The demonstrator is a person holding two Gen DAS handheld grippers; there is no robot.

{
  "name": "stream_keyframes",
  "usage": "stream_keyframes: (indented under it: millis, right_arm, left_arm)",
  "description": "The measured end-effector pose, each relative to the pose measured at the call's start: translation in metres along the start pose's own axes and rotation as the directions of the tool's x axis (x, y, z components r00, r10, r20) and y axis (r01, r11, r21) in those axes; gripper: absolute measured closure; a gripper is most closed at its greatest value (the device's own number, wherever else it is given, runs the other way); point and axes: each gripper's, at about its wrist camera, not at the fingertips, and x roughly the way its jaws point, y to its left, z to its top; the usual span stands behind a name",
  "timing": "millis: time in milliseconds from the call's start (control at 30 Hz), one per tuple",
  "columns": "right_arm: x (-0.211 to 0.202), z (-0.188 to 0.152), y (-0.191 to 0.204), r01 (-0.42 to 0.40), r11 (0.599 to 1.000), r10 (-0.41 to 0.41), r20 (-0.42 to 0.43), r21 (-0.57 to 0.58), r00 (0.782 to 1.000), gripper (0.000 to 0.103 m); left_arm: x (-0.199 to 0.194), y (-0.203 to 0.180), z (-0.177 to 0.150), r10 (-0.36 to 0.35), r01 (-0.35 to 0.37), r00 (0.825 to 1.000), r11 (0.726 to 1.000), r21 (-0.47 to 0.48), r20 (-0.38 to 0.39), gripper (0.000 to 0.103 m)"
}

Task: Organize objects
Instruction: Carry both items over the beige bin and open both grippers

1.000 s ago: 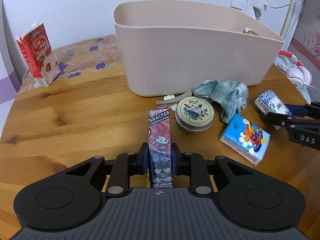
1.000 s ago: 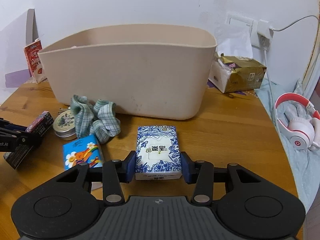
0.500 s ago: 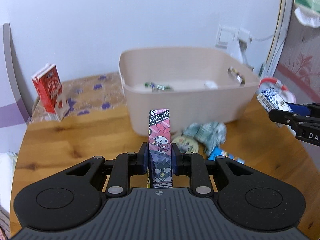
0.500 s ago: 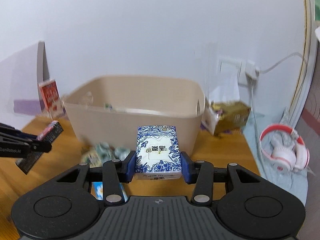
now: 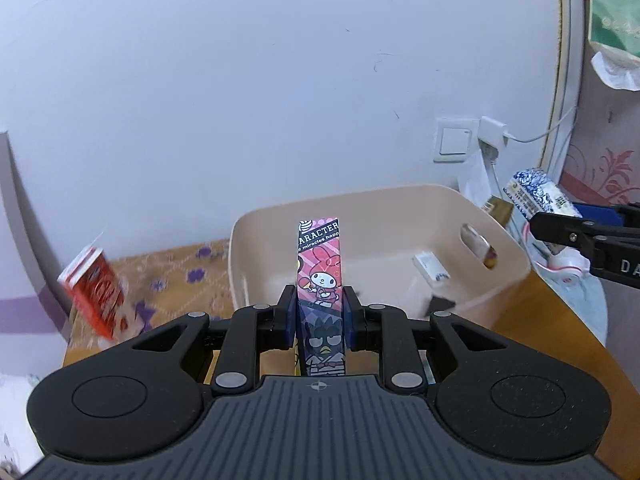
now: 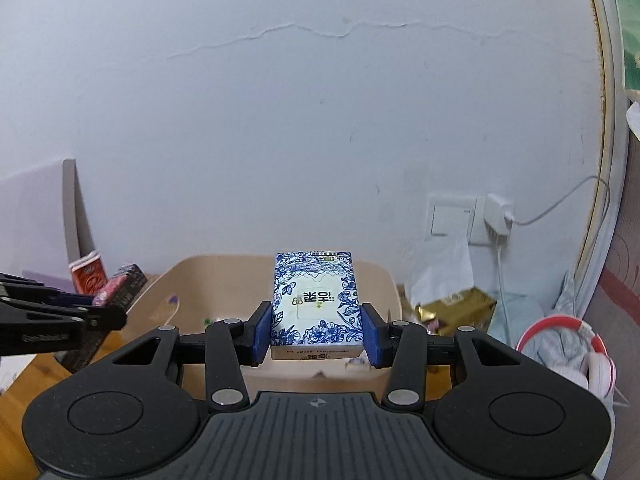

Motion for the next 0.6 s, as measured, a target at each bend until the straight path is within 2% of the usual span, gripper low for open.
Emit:
stream_keyframes:
  millis: [233,433,533,600]
  right_arm:
    - [0.04,0.011,-0.001,0.025,1.0,-0.025,-0.023,-0.002,0.999,0.059]
    - [0.086,0.004,0.005,0.05,0.998,-0.053,-0.099,-0.032,0.994,0.059]
    - [0.107,-0.003,0.01,0.067,0.995,-0.077,-0.144,-0.072,0.987,0.059]
    - [0.118,-0.008,0.011,0.076,0.994,-0.089,-0.175,-0.083,0.98,0.059]
  left_arm:
    - [0.054,-0.009,0.031,0.007,-0.007,1.0,1.0,0.018,-0.019,0.08]
    - [0.107,-0.015,0.034,0.005,-0.003,0.992,1.0,0.02,-0.125,0.08]
    - [0.129,-0.018,0.028,0.016,-0.011,0.978,1.0,0.026,-0.21,0.08]
    - [0.139,-0.02,0.023,0.028,-0.02,0.97,0.999,0.037,-0.241,0.08]
